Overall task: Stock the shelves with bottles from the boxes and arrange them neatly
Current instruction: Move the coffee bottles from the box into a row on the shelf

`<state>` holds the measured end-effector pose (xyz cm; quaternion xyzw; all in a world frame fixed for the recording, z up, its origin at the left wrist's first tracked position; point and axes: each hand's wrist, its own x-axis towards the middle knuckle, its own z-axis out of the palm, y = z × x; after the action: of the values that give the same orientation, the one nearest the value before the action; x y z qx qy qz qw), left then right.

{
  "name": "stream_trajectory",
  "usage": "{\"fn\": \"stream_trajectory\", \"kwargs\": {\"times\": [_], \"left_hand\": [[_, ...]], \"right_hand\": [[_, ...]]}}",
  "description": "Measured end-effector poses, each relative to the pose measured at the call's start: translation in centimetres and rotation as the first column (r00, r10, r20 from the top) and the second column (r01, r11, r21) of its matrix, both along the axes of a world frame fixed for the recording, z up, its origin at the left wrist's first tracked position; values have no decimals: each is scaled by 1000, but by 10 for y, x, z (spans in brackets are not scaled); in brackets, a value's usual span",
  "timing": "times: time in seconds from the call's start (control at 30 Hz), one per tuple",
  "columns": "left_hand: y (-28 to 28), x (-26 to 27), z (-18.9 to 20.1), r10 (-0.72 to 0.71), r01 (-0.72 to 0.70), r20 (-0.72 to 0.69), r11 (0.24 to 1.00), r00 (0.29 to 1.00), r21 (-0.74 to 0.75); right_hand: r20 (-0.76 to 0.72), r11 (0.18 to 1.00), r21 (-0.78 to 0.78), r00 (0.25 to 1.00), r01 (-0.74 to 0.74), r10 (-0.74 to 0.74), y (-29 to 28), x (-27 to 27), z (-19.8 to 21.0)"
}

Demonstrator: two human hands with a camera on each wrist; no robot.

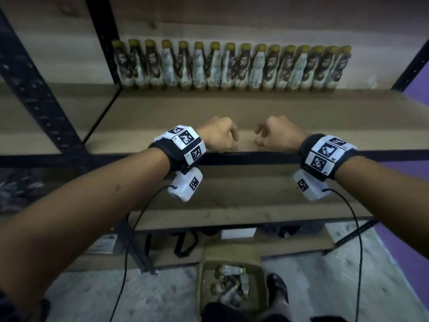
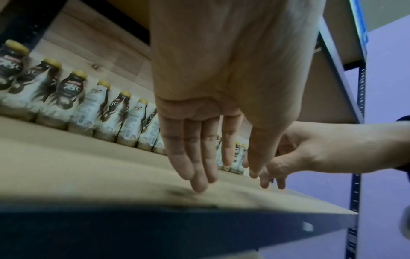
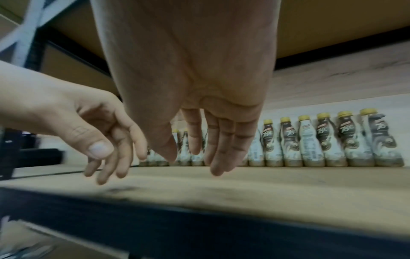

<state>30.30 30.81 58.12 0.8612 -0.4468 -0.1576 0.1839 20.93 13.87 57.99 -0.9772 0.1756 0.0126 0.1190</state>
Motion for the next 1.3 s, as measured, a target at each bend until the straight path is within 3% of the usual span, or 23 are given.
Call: {"fn": "stream_trajectory", "kwargs": {"times": [0.2,0.43,0.53,0.67,0.87,1.07,1.2,1.27,1.3], "left_hand": [[34,-42,-60,-59,68,-159,996,986,51],[51,-86,-186,53,48,-356,962,933,269],[52,-110,-238,115,53,-440,935,891,351],[48,-144,-292,253,-29,-463,899,849,438],[25,-210,-362,525,-239,-494,814,693,529],[2,-251,-435,538,-229,-549,815,640,532],[7,-263,-499,460,-190,-491,843,740,504],[12,-269,-531,537,-226,-518,807,666,546],[16,-271,-547,538,-215,-515,801,667,559]], "right_hand": [[-67,984,163,994,-76,88,35,-45,-46],[-332,914,404,936,34,113,30,-97,-167],[-433,912,408,890,53,142,18,-121,-221],[-470,881,466,868,87,162,-2,-156,-286],[-516,792,586,832,170,204,-27,-212,-360],[-543,761,595,827,258,145,-44,-250,-426],[-570,735,583,819,345,67,-44,-266,-486],[-588,749,568,805,342,78,-39,-273,-521],[-594,756,560,801,339,81,-37,-277,-539]]}}
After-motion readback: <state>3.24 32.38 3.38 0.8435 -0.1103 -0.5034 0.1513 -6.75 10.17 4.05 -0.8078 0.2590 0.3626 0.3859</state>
